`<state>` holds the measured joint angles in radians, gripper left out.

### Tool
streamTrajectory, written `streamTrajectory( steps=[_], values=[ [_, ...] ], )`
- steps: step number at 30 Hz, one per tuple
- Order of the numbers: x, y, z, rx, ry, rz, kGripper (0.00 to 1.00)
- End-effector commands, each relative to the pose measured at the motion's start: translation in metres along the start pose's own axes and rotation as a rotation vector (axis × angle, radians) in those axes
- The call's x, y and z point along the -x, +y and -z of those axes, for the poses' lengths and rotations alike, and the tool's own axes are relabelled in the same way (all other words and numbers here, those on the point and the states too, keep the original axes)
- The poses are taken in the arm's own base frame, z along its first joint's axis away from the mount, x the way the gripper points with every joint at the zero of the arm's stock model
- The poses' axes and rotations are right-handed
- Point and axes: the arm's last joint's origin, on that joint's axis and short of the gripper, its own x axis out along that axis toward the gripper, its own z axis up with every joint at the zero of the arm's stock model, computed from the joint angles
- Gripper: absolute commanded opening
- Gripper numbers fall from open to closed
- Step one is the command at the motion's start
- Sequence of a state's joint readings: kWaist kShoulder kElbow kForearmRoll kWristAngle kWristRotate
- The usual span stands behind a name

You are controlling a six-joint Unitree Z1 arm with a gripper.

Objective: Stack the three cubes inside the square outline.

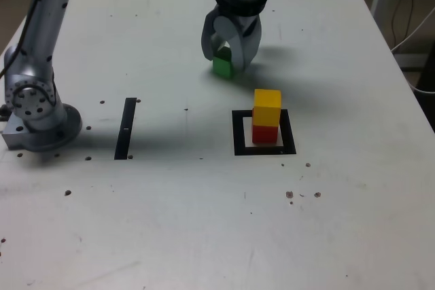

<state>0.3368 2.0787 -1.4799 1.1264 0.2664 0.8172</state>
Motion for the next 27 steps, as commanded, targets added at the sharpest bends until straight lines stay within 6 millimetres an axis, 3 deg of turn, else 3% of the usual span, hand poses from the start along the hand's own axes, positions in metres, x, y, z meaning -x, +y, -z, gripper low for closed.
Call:
streamTrajectory(
  steps=[1, 14, 27],
  values=[
    [-0.001, 0.0, 0.0, 0.001, 0.005, 0.004, 0.36],
    [0.007, -0.001, 0.003, 0.031, 0.0, -0.007, 0.36],
    [0.075, -0.013, 0.021, 0.021, -0.028, -0.044, 0.36]
  ],
)
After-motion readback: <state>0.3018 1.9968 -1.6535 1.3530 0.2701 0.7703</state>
